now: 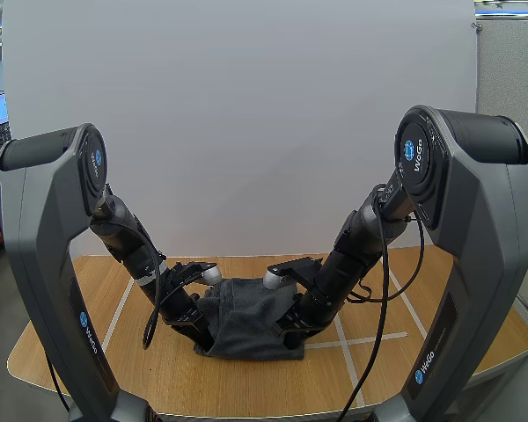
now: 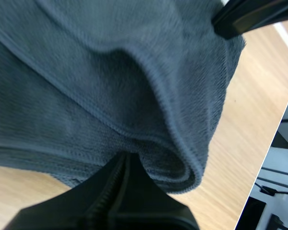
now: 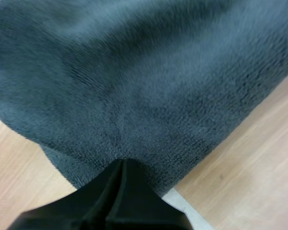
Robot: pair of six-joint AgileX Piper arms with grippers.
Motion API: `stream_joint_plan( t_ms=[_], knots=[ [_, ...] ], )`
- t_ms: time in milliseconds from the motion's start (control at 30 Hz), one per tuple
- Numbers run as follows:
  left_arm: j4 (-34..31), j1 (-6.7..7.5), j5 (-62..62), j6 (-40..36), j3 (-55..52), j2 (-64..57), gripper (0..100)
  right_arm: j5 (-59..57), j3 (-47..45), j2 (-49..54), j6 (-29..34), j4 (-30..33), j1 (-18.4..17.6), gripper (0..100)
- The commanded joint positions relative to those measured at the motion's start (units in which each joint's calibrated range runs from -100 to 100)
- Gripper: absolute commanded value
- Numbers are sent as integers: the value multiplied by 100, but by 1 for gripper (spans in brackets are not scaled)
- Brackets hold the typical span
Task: Fold the towel
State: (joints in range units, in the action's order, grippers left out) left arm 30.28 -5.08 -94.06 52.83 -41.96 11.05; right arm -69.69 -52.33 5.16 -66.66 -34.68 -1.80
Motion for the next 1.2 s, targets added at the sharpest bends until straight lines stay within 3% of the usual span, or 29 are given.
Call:
stream_joint_plan(
  t_ms=[0, 267, 667, 767, 933, 1167],
  knots=[
    [213, 6, -462, 22, 15, -707, 0, -129, -28, 498, -1, 73, 11, 0],
    [512, 6, -594, 103, 15, -1757, 0, -129, -28, 538, 33, 73, 11, 0],
    [568, 21, -594, 367, -14, -1506, 0, -27, -28, 535, 33, 62, 11, 0],
    [568, 125, -594, 416, -147, -1283, 0, -27, -28, 535, 33, 62, 11, 0],
    [715, 484, -594, 487, -378, -1245, 0, -27, -28, 535, 36, 38, 11, 0],
    [436, 539, -594, 439, -460, -1245, 0, 10, -28, 467, 36, 41, 11, 0]
  ],
)
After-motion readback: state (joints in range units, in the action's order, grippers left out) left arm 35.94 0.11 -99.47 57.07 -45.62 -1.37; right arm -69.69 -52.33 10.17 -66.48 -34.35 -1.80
